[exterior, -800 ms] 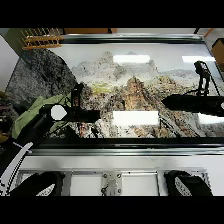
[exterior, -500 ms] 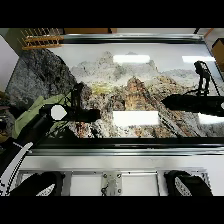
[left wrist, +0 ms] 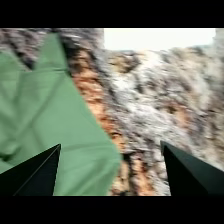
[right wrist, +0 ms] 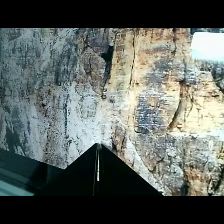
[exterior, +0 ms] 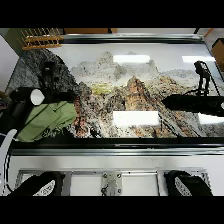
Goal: Fold the clothes and pants, and hang the long-sleeved shirts on hangers.
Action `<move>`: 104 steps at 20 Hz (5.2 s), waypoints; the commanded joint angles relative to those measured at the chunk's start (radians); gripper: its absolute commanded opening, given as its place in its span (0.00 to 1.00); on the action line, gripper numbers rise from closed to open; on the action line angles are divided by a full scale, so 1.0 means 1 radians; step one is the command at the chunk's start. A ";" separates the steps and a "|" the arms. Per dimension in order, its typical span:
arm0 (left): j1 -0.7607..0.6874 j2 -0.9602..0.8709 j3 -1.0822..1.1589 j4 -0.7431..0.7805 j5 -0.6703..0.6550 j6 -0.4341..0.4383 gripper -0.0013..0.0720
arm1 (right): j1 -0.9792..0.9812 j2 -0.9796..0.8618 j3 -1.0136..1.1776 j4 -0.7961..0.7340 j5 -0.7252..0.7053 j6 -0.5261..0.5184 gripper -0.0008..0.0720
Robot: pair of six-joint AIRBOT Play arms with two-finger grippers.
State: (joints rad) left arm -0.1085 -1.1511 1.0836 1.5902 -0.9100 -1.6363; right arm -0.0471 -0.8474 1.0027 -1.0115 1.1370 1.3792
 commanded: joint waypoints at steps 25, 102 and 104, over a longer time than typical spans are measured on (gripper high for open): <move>-0.265 0.096 0.055 -0.303 -0.150 0.002 0.03 | 0.000 0.000 0.000 0.027 -0.001 0.001 0.03; -0.277 -0.105 0.869 -0.421 -0.527 0.055 0.03 | 0.003 -0.011 0.389 0.129 -0.074 -0.137 0.03; -0.330 -0.026 0.869 -0.397 -0.516 0.051 0.03 | -0.002 0.087 0.389 0.124 -0.090 -0.116 0.03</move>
State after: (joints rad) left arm -0.3813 -1.3125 1.9316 1.1618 -1.4223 -1.5677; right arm -0.0368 -0.9176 1.3552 -0.8764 1.0451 1.2308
